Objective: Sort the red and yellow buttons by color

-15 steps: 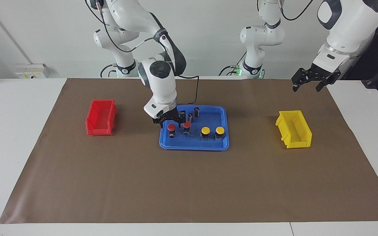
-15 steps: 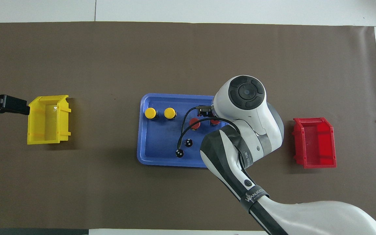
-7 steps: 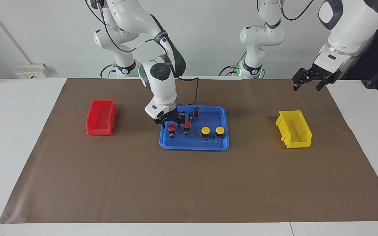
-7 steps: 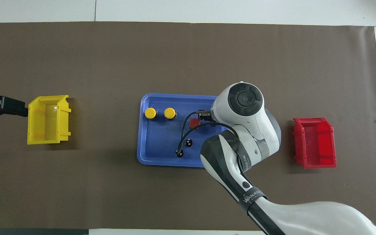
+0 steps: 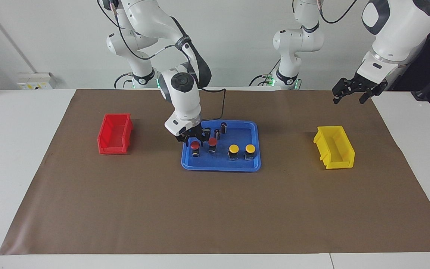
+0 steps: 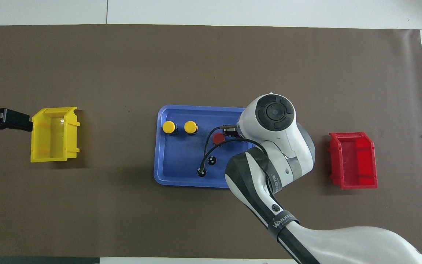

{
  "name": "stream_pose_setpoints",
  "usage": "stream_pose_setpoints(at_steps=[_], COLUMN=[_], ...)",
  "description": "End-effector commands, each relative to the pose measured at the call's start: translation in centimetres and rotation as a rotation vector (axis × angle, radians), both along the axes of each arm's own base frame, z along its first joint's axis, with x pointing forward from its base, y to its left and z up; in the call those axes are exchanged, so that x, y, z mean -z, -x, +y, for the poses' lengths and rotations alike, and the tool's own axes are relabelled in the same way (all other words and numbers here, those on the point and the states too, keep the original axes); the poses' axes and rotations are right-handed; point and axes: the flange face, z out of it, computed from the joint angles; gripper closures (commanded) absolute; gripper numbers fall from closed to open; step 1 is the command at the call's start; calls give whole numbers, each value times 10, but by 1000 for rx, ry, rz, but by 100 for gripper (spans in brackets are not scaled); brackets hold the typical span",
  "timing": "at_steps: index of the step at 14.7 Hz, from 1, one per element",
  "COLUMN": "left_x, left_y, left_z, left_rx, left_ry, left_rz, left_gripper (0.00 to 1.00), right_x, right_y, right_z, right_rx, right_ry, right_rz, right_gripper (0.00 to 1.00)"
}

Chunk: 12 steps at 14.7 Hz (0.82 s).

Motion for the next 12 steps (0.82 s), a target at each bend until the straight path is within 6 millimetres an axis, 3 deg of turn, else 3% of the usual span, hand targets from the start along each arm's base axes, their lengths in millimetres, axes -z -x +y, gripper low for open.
stream_pose_setpoints(at_steps=[1,6,9,10,12], left_x=[1,1,1,2,12], left_y=[8,7,7,7,3], left_z=[-4,-6,-5,-7,-12], left_rx=[2,0,-3,0,-2], left_ry=[-14,-13,-13,-13,-4], left_rz=[-25,-32,-35,-34,-44], left_gripper=[0,0,0,0,0], right_x=[3,6,5,2,-23], right_y=[7,7,4,2,-8], right_z=[-2,-2,0,1,3], right_rx=[-2,-3,-4,-5,-7], right_ry=[-12,-12,-12,-11,-3], right_rz=[-5,-7,-8,-7,11], right_gripper=[41,51,73,78,81])
